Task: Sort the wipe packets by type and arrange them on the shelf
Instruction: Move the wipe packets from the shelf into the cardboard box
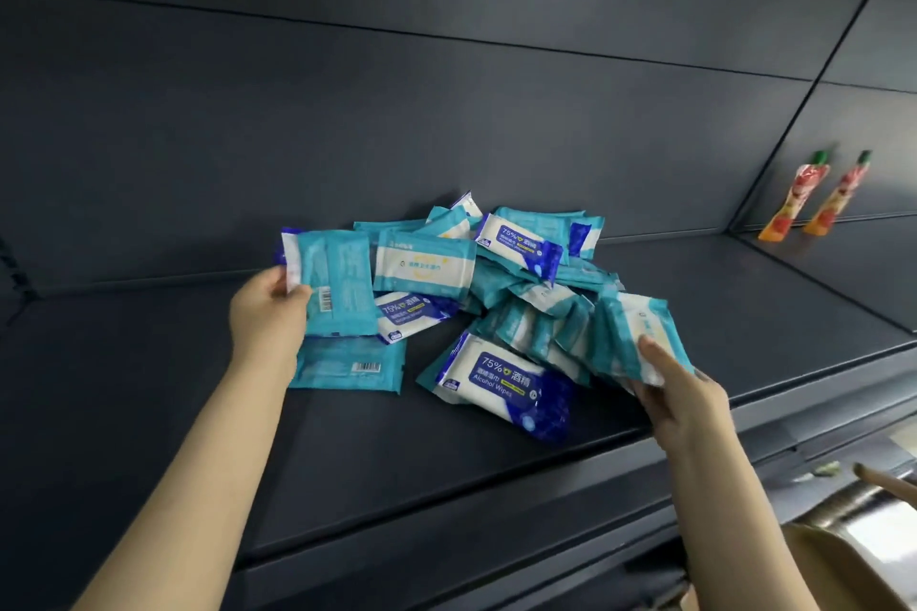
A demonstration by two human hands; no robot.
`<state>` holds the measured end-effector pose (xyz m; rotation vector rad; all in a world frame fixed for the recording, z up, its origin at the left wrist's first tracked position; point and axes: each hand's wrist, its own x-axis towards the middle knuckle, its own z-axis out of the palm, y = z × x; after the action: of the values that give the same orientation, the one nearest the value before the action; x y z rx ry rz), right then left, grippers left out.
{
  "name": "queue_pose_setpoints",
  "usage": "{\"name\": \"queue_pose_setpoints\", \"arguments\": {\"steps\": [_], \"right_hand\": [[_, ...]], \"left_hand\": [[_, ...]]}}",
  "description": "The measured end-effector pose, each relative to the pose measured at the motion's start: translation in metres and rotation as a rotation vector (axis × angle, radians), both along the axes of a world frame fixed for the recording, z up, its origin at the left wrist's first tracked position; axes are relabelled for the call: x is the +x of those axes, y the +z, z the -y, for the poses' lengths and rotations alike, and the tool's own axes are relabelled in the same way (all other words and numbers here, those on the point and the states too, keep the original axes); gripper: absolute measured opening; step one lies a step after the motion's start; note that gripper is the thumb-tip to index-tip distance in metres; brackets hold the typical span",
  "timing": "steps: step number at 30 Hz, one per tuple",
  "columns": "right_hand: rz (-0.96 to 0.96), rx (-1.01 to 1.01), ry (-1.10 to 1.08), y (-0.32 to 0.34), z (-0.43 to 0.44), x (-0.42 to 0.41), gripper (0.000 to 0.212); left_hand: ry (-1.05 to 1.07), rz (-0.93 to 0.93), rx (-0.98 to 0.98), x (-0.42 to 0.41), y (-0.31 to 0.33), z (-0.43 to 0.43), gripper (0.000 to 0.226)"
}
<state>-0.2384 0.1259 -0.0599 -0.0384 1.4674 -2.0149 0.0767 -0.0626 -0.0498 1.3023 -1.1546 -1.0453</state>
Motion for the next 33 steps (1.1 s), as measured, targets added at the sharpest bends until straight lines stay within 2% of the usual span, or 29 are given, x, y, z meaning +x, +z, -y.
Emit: {"name": "queue_pose_setpoints", "arguments": {"steps": [3,7,9,12,15,18,21,23,27,30,33], "right_hand": [[-0.201,0.215,-0.048,-0.004,0.001,0.002,0.036],[-0.559,0.719,0.02,-0.006,0.004,-0.009,0.061],[-0.592,0.807,0.076,-0.008,0.004,-0.018,0.064],[-0.533,0.711,0.128,0.003,0.004,-0.017,0.045],[-0.459,0.579,0.165,0.009,0.008,-0.014,0.05],[-0.497,0.486,0.161,0.009,0.01,-0.011,0.051],[-0.514,0.383,0.176,0.009,0.012,-0.007,0.049],[-0.553,0.348,0.166,0.005,0.013,-0.004,0.048],[-0.613,0.285,0.161,0.0,0.017,0.001,0.047],[-0.539,0.208,0.187,0.002,0.021,0.001,0.046],[-0.434,0.122,0.182,0.001,0.027,0.003,0.044]], "left_hand": [[0.012,0.195,-0.014,-0.008,-0.008,0.006,0.016],[0.019,0.421,-0.025,-0.016,-0.015,0.01,0.022],[0.026,0.504,-0.011,-0.02,-0.019,0.011,0.034],[-0.009,0.575,-0.036,-0.026,-0.017,0.004,0.055],[-0.035,0.594,-0.058,-0.026,-0.014,0.002,0.068],[-0.056,0.569,-0.072,-0.02,-0.017,0.006,0.065],[-0.085,0.343,-0.037,-0.016,-0.018,0.007,0.059],[-0.096,0.264,-0.017,-0.016,-0.017,0.007,0.058],[-0.078,0.307,-0.066,-0.018,-0.015,0.002,0.054],[-0.084,0.405,-0.111,-0.02,-0.013,0.0,0.053],[-0.106,0.288,-0.025,-0.019,-0.011,0.002,0.055]]}}
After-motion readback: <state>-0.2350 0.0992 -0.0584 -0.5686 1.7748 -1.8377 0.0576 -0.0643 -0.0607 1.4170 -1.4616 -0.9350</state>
